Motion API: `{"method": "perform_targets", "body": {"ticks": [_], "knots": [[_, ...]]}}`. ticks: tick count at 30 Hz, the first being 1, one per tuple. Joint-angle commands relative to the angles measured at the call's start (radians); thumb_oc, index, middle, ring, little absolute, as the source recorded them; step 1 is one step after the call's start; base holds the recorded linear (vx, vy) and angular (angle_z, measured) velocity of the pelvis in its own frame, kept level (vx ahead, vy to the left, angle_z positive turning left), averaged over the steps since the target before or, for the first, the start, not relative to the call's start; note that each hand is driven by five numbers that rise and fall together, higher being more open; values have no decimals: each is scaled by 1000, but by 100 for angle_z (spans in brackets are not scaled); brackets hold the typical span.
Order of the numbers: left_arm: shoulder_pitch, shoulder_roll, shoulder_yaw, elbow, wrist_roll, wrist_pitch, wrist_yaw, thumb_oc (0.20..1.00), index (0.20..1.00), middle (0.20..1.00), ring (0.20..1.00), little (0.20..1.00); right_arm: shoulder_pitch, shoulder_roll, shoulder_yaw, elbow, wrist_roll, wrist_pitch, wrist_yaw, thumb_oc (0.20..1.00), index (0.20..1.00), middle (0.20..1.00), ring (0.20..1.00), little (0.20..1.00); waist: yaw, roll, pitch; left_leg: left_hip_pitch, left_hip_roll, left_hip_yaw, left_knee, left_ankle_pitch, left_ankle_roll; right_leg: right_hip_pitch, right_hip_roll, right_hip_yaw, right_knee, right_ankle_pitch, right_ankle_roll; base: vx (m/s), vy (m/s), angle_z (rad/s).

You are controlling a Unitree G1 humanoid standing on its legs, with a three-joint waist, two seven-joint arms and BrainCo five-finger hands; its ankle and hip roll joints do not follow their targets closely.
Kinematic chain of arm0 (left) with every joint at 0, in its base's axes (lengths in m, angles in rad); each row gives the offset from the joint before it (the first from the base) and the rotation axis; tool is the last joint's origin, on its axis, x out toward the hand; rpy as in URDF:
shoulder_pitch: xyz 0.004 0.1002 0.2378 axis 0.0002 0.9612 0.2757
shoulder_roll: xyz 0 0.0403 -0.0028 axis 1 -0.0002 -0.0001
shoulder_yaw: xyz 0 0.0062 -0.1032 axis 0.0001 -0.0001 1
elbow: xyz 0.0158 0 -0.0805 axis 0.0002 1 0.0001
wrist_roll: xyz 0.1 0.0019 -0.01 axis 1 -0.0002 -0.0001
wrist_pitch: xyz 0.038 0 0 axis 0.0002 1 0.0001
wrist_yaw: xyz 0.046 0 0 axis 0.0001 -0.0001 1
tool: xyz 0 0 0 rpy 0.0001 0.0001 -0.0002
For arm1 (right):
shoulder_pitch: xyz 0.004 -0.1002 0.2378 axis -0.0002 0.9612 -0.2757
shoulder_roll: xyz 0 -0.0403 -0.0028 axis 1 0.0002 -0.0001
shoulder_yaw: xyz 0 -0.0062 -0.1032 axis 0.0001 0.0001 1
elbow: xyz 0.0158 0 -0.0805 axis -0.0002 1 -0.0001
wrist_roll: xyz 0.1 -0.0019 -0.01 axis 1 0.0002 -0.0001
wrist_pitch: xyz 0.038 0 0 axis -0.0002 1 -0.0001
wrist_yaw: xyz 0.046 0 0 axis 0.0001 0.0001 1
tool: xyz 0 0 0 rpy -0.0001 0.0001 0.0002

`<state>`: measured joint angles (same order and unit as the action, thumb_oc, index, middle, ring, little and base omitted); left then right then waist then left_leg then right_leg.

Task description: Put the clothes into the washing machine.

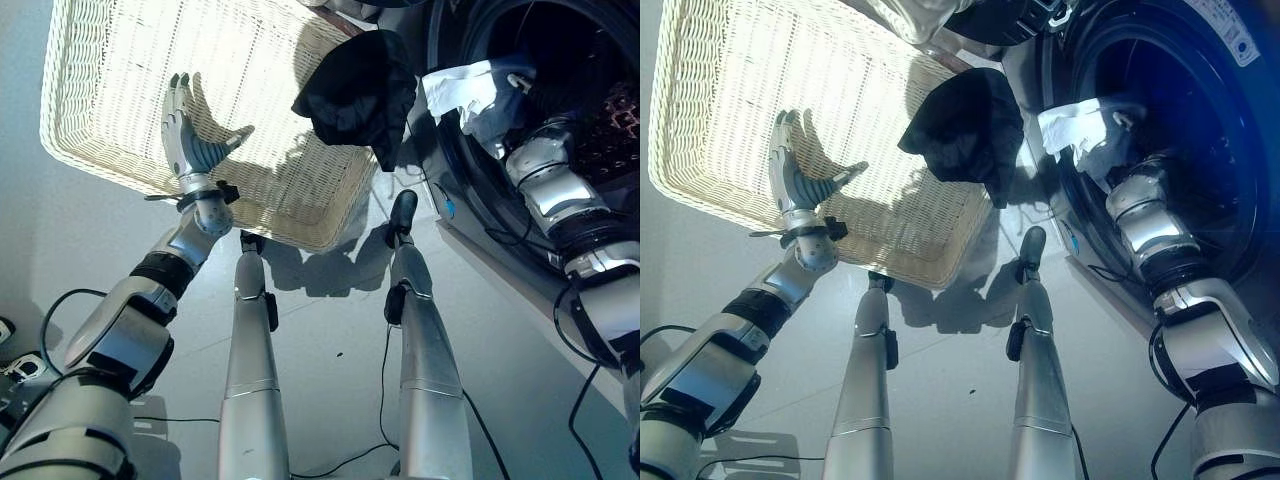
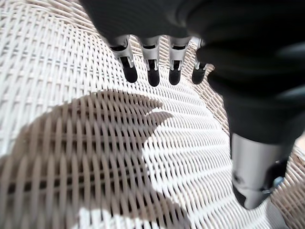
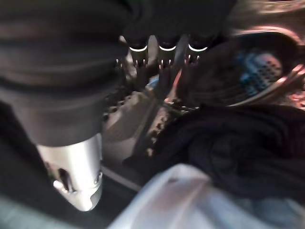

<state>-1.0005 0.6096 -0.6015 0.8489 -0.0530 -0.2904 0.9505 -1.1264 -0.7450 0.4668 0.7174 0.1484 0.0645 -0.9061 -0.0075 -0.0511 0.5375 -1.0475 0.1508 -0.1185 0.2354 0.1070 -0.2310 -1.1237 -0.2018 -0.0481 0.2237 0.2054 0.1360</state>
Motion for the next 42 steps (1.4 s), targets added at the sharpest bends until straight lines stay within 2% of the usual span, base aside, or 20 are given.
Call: {"method": "perform_targets", "body": {"ticks": [1,4,13,14,18,22,24,25,33,42], "knots": [[-4,-40,95,-2,34,-20,56,1000,1000,1000,1000,1000,23,-23,22,-78,-174,-38,-68,1000,1000,1000,1000,1000,-19,38,-17,-9,-105,35,26,-50,113,-9,55,-25,72,-36,58,0,0,0],[-6,-62,109,-2,49,-16,69,1000,1000,1000,1000,1000,39,6,40,-129,-273,-87,-36,1000,1000,1000,1000,1000,-21,43,-17,-13,-105,39,22,-44,109,-15,53,-20,71,-38,57,-3,9,-2],[18,-99,138,-33,79,6,88,1000,1000,1000,1000,1000,98,37,59,-299,-441,-164,59,1000,1000,1000,1000,1000,-25,47,-17,-6,-110,43,13,-31,108,-14,50,-16,71,-39,52,0,0,0],[29,-110,146,-49,87,17,95,1000,1000,1000,1000,1000,109,43,70,-368,-511,-190,104,1000,1000,1000,1000,1000,-25,48,-17,-3,-111,42,10,-26,109,-13,47,-15,72,-39,52,0,0,0],[40,-121,155,-65,93,31,95,1000,1000,1000,1000,1000,107,47,96,-431,-580,-221,160,1000,1000,1000,1000,1000,-22,49,-17,-1,-112,38,14,-21,107,-10,45,-16,76,-40,51,-3,3,2],[41,-131,158,-65,96,38,92,1000,1000,1000,1000,1000,58,53,151,-444,-606,-221,197,1000,1000,1000,1000,1000,-11,52,-17,0,-111,33,21,-16,105,-4,41,-20,80,-42,50,0,0,0],[36,-135,158,-64,90,46,87,1000,1000,1000,1000,1000,30,58,179,-441,-610,-218,227,1000,1000,1000,1000,1000,-6,52,-17,3,-113,31,20,-12,105,0,39,-23,78,-40,50,0,0,0],[35,-136,160,-64,81,49,77,1000,1000,1000,1000,1000,4,58,211,-438,-620,-217,275,1000,1000,1000,1000,1000,1,52,-17,4,-115,28,21,-9,105,3,35,-27,80,-38,50,0,0,0],[4,-127,152,-46,61,52,50,1000,1000,1000,1000,1000,-88,57,329,-398,-613,-194,375,1000,1000,1000,1000,1000,15,50,-17,-7,-121,22,19,9,107,-3,29,-42,76,-24,45,2,-20,5],[3,-135,136,-42,52,62,53,1000,1000,1000,1000,1000,-102,79,376,-354,-625,-197,389,1000,1000,1000,1000,1000,26,52,-17,-2,-124,18,24,8,110,0,30,-47,86,-26,44,5,-6,3]]}}
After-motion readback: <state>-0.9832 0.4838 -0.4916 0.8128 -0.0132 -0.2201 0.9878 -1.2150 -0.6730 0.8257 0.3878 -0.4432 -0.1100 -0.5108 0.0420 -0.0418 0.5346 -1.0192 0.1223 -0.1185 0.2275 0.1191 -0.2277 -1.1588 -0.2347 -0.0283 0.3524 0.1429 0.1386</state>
